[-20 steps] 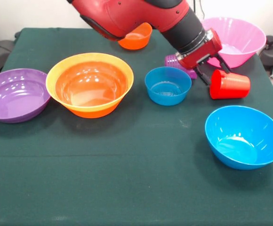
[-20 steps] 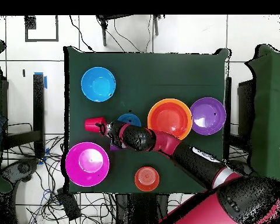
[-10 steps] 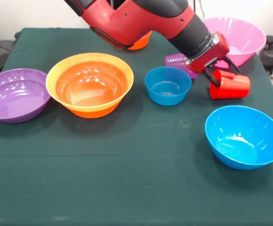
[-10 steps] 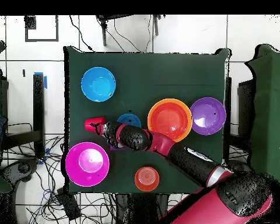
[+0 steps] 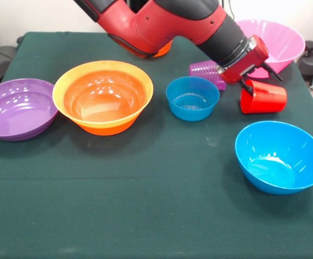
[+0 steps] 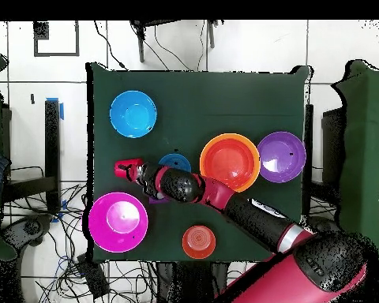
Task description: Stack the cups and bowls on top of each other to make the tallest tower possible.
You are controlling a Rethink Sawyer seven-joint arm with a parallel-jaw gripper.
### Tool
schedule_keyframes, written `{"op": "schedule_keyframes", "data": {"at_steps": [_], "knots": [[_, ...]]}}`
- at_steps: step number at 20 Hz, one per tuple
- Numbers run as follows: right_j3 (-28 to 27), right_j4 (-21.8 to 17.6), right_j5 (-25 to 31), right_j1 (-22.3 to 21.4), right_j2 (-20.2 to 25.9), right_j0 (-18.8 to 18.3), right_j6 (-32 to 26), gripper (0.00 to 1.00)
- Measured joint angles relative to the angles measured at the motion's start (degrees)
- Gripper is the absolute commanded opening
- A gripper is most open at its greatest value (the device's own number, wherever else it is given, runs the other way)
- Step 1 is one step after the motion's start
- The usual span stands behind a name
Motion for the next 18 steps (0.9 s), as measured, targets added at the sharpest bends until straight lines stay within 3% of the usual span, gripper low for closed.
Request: {"op": "schedule_keyframes", "data": {"at_steps": [14,15,18], "knots": [[-2.7,-2.5,0.0,3.3,1.0,-0.1,0.0,1.00],[-3.0,-2.7,0.0,3.7,1.1,-0.1,0.0,0.00],[-3.3,-2.7,0.0,4.0,1.1,-0.1,0.0,0.00]]}}
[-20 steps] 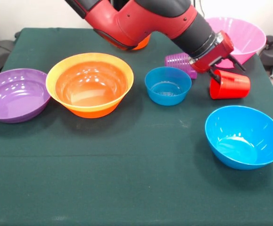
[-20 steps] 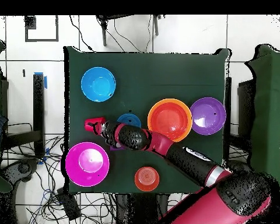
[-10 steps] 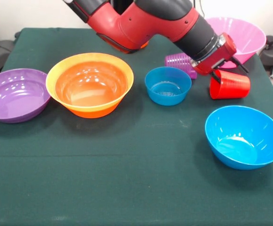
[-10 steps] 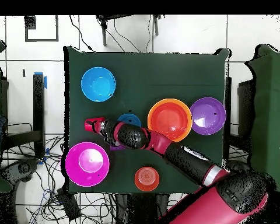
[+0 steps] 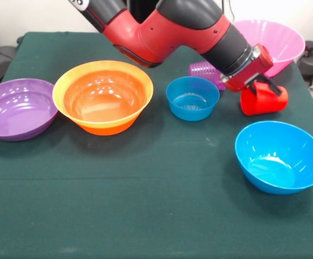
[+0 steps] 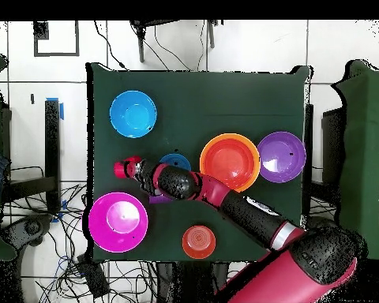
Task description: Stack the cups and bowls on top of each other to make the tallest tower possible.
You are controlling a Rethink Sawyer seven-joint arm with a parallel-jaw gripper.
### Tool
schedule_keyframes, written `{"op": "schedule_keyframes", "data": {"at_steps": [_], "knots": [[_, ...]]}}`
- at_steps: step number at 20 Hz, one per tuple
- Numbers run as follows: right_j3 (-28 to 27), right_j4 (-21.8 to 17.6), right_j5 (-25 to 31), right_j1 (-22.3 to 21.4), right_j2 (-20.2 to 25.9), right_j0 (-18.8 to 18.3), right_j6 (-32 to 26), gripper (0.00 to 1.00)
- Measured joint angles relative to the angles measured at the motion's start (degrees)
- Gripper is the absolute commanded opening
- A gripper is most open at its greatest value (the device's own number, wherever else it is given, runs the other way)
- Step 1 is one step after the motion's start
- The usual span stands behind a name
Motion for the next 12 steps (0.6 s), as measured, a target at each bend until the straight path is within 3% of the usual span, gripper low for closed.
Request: {"op": "schedule_keyframes", "data": {"at_steps": [12], "knots": [[-0.1,0.0,2.3,0.0,0.7,0.1,0.0,0.00]]}}
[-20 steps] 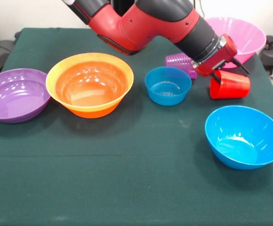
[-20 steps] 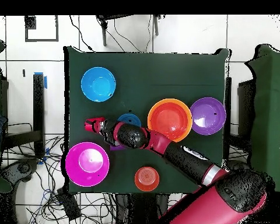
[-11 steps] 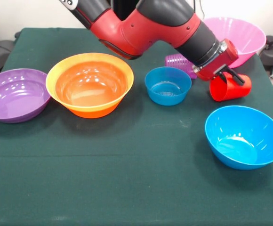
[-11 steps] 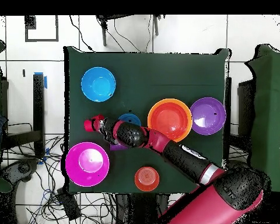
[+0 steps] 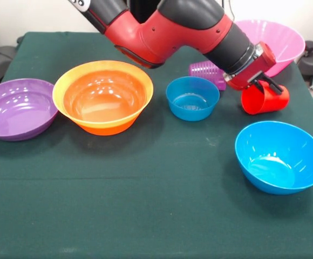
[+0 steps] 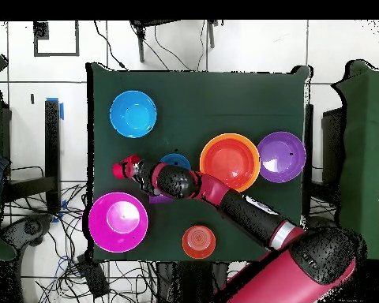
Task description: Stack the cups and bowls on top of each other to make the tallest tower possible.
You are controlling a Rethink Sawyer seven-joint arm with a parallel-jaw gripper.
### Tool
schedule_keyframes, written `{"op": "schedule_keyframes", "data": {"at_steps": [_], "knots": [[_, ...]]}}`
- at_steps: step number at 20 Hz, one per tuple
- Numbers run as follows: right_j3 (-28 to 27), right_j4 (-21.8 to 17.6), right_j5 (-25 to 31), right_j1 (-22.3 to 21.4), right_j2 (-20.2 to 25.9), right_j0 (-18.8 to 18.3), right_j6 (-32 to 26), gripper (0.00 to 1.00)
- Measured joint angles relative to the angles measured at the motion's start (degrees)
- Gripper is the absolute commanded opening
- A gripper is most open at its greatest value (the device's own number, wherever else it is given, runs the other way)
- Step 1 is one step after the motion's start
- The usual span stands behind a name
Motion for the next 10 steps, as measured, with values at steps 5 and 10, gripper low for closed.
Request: {"op": "schedule_keyframes", "data": {"at_steps": [5,10], "knots": [[0.0,0.2,1.4,-3.4,-1.1,1.5,0.0,0.00],[-0.2,2.0,6.3,-13.1,-5.2,6.7,0.0,0.00]]}}
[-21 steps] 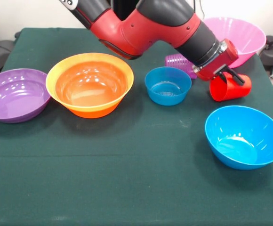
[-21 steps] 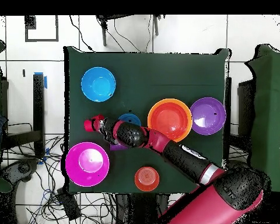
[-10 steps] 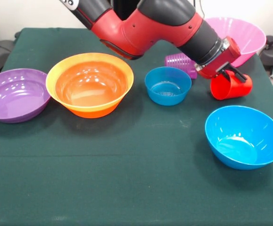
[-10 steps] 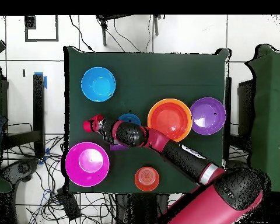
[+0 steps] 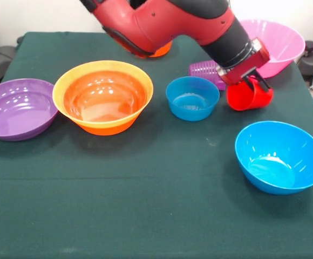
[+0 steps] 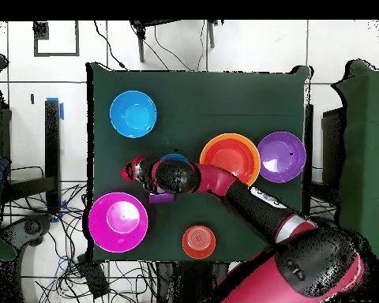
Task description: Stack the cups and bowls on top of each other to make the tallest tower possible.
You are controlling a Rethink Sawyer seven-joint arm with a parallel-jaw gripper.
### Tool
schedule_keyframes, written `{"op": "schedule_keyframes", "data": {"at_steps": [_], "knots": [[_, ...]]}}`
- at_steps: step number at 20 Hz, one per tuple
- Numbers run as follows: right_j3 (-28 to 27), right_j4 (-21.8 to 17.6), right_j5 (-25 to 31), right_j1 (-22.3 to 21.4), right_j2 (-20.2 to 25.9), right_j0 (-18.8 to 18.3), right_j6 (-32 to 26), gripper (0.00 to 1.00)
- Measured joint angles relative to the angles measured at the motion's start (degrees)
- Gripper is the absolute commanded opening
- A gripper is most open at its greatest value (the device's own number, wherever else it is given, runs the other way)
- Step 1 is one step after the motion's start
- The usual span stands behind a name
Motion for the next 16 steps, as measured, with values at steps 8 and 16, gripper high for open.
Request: {"op": "schedule_keyframes", "data": {"at_steps": [8,16], "knots": [[-4.1,0.2,9.6,-12.0,-8.1,6.1,0.0,0.00],[-9.7,0.2,14.0,-18.5,-13.5,7.2,0.0,0.00]]}}
